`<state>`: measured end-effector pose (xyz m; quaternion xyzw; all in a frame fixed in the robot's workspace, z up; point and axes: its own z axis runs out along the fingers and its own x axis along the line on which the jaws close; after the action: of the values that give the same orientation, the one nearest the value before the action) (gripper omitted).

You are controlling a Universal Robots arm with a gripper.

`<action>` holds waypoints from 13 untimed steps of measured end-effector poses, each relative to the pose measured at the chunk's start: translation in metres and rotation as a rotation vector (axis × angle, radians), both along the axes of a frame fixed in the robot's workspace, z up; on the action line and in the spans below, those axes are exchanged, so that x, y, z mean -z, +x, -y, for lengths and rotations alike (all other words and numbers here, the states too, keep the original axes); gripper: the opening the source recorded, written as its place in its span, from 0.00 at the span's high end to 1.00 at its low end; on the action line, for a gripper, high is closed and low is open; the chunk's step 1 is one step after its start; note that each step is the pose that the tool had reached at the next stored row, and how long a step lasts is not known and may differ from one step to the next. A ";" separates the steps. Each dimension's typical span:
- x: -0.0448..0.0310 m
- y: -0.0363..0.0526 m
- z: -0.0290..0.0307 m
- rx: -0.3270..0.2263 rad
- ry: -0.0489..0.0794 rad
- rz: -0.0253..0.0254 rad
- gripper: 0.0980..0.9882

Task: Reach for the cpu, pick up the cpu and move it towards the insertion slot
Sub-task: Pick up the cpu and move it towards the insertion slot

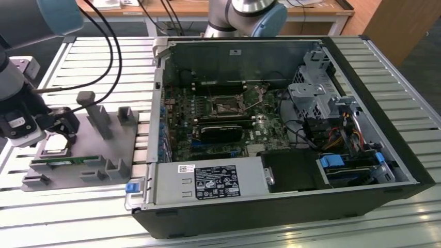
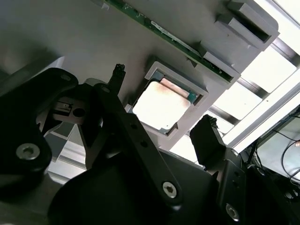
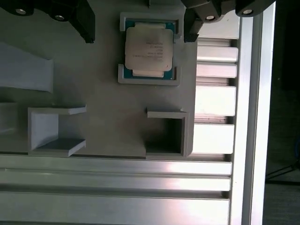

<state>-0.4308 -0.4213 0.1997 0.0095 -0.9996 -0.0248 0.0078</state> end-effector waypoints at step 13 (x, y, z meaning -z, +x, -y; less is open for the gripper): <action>0.0150 -0.0005 -0.0014 0.000 0.006 0.0003 0.17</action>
<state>-0.4312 -0.4199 0.1847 0.0094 -0.9995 -0.0277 0.0076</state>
